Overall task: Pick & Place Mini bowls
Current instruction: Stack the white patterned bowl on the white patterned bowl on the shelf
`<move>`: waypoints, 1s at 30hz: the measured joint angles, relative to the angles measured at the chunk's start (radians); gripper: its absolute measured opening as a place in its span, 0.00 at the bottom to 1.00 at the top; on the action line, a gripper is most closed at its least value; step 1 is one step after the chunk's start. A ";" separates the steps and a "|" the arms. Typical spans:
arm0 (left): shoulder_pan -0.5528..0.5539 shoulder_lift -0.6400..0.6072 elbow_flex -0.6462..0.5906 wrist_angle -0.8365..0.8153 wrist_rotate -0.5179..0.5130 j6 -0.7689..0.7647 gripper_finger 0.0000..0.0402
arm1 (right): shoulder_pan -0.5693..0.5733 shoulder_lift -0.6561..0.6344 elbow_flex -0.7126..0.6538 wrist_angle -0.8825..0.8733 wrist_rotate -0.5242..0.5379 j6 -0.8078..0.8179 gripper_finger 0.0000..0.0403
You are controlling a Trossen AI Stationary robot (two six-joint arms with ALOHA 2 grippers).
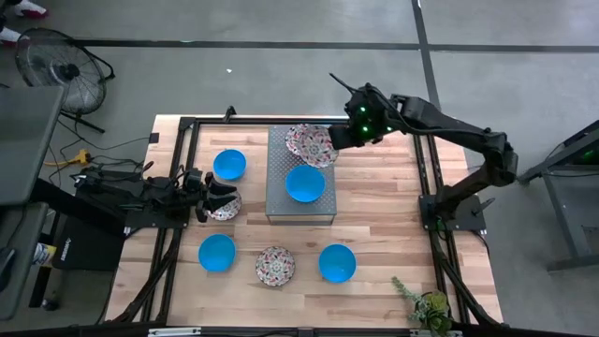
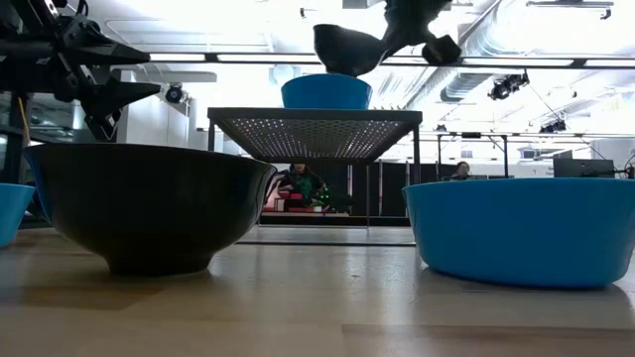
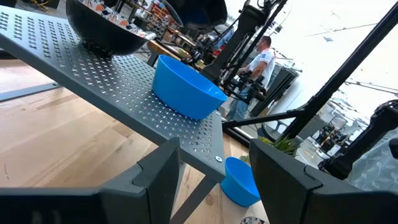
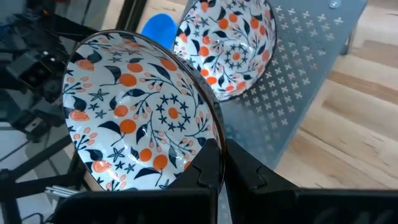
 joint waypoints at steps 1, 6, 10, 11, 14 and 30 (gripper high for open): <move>0.000 0.000 0.000 0.000 0.000 0.000 0.47 | -0.005 0.016 0.023 -0.009 -0.001 -0.008 0.00; 0.000 0.000 0.000 0.000 0.000 0.000 0.47 | -0.036 0.119 0.206 -0.141 0.001 -0.063 0.00; 0.000 0.000 0.000 0.000 0.000 0.000 0.47 | -0.060 0.223 0.372 -0.271 -0.001 -0.104 0.00; 0.000 0.000 0.000 0.000 0.000 0.000 0.47 | -0.065 0.249 0.411 -0.300 -0.007 -0.113 0.00; 0.000 0.000 0.000 0.000 0.000 0.000 0.47 | -0.079 0.319 0.512 -0.348 -0.047 -0.131 0.00; 0.000 0.000 0.000 0.000 0.000 0.000 0.47 | -0.144 0.459 0.574 -0.379 -0.136 -0.101 0.00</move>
